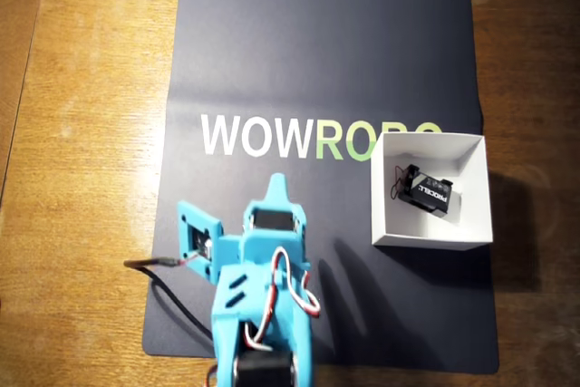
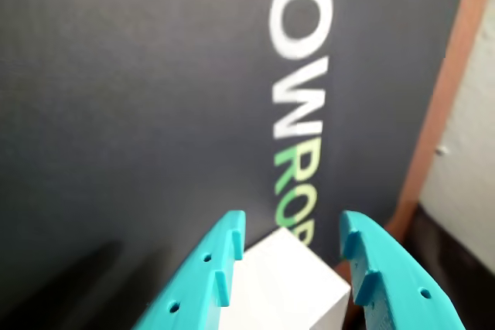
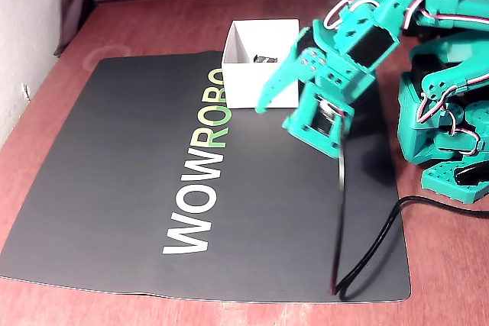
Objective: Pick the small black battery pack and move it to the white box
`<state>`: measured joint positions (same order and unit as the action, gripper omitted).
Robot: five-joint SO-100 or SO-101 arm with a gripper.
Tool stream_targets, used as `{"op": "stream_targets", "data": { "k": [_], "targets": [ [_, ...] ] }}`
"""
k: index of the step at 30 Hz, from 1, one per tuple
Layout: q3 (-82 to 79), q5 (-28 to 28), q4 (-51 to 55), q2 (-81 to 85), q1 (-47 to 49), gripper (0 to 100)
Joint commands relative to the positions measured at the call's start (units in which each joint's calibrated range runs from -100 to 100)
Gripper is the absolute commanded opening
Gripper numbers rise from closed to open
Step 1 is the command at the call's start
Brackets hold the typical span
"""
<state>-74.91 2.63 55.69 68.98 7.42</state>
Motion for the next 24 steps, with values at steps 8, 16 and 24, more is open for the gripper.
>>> {"op": "stream_targets", "data": {
  "k": [8, 16, 24],
  "targets": [
    [-4.5, -2.33, 4.78, 5.06, -2.9, 14],
    [-11.21, -2.6, 10.13, 14.53, -2.9, 14],
    [-14.03, -2.65, 11.62, 16.11, -2.9, 14]
  ]
}}
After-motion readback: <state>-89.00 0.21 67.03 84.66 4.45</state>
